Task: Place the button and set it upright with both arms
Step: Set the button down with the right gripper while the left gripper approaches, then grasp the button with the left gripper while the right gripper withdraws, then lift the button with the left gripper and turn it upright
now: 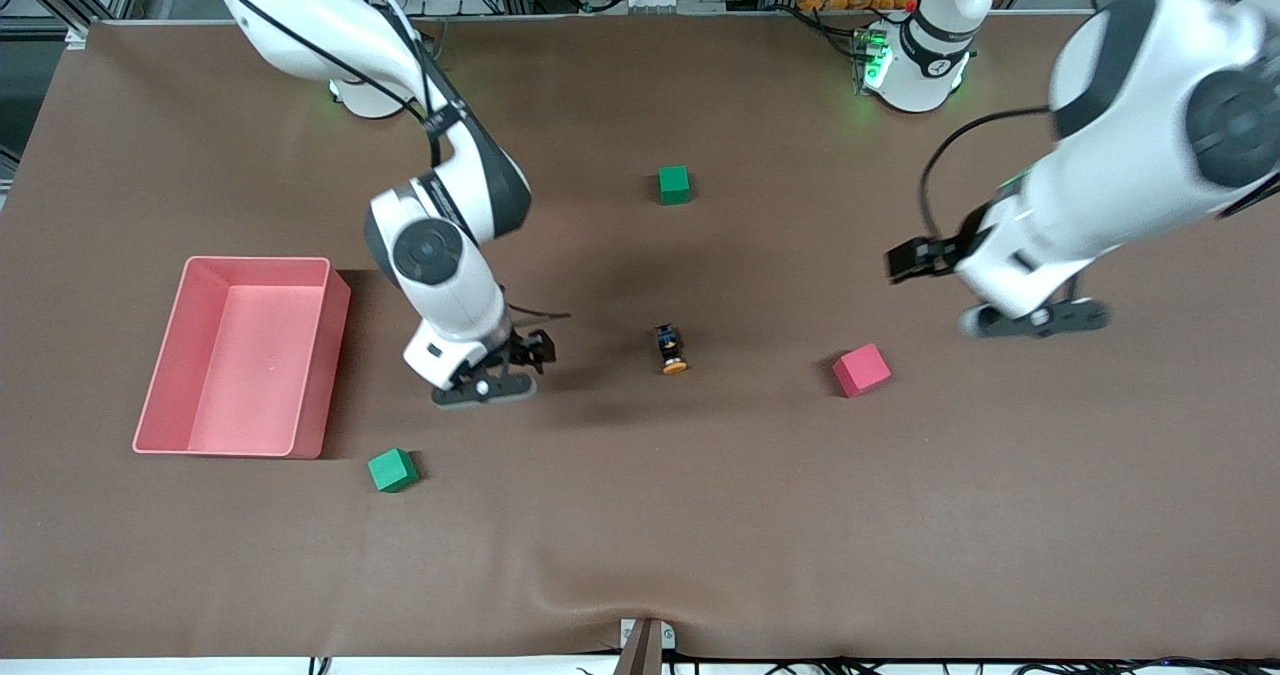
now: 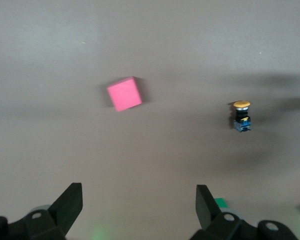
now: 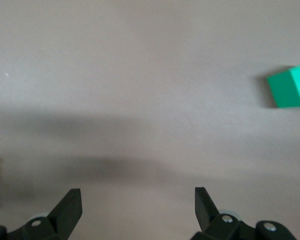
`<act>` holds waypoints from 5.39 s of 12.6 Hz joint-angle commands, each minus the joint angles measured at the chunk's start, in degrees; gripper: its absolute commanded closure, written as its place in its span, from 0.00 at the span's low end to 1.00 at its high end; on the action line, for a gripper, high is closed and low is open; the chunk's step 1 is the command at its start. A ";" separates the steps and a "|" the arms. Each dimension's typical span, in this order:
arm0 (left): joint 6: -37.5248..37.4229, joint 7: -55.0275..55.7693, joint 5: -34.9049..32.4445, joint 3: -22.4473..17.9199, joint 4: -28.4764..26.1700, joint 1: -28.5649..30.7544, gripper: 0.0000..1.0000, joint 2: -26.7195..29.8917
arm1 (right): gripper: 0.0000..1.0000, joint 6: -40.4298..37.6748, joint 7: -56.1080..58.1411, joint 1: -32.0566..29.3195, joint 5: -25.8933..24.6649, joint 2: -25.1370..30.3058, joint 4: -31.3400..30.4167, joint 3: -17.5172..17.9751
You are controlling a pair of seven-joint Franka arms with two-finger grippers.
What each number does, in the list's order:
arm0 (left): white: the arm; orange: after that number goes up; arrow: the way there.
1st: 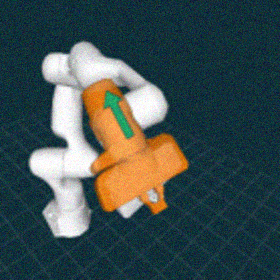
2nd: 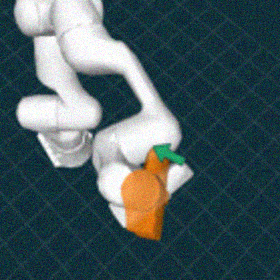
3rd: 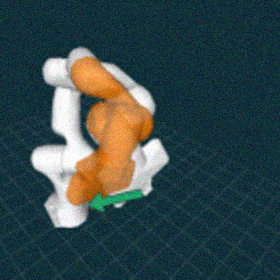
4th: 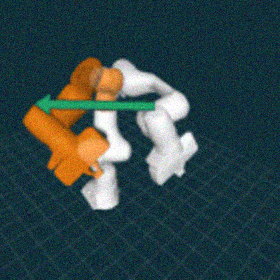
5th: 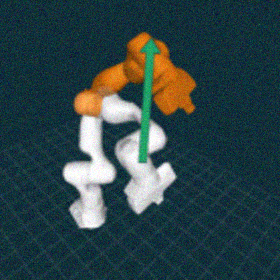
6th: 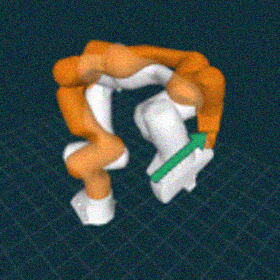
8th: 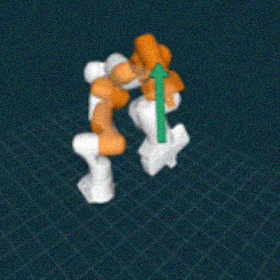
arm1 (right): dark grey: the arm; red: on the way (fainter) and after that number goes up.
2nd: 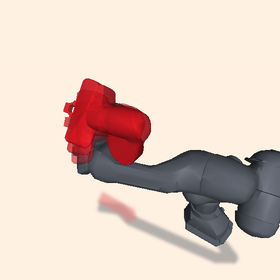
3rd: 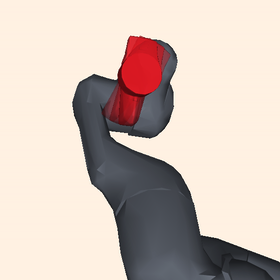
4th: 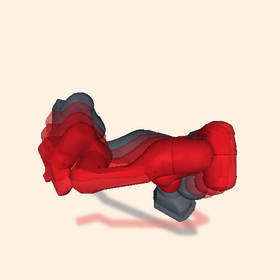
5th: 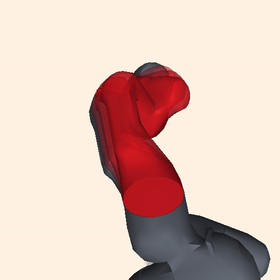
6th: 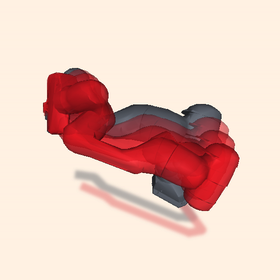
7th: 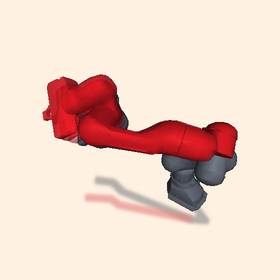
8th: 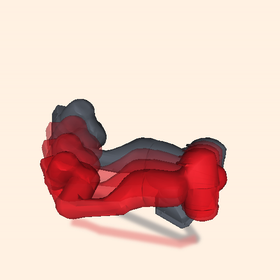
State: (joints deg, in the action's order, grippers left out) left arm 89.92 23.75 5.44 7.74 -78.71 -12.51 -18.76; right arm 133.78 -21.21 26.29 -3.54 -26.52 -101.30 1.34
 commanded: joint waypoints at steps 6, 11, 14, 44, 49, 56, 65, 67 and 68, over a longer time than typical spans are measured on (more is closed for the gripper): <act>6.04 14.98 -1.66 -1.49 10.42 -10.07 0.00 -13.22 | 0.00 1.40 24.97 -12.49 -1.21 16.92 -17.43 0.86; 17.72 20.88 -1.31 -0.70 10.24 -13.68 0.00 -20.07 | 0.00 -0.08 25.96 -17.15 -0.95 19.57 -18.15 0.95; 24.23 23.34 -1.75 -1.40 9.98 -17.88 0.00 -24.20 | 0.00 -1.50 25.87 -18.64 -0.86 22.56 -17.62 0.86; 31.98 37.95 -9.31 -3.34 6.64 -26.43 0.28 -34.24 | 0.00 -44.31 36.42 -28.23 6.18 28.10 8.49 -6.88; 32.24 37.95 -10.36 -3.25 6.64 -26.43 0.32 -34.68 | 0.00 -45.70 26.16 -27.70 4.06 28.10 8.75 -6.52; 32.24 37.95 -10.36 -3.25 6.64 -26.78 0.42 -34.85 | 0.00 -50.63 21.12 -27.18 4.59 28.28 11.74 -6.43; 32.86 37.07 -10.54 -3.25 7.08 -26.69 1.00 -34.68 | 0.00 -50.02 21.13 -26.47 5.46 27.93 12.88 -6.52; 32.16 37.33 -10.54 -3.34 7.17 -26.87 1.00 -33.28 | 0.00 -50.28 21.12 -26.03 6.61 28.10 12.97 -6.43; 31.29 37.51 -10.54 -3.43 7.17 -27.13 1.00 -32.14 | 0.00 -50.28 21.12 -25.77 6.79 27.93 12.88 -6.43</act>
State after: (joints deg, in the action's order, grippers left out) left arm 122.53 60.27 -3.62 4.71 -71.14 -38.96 -53.43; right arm 84.40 0.84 -0.16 2.25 2.34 -90.14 -4.96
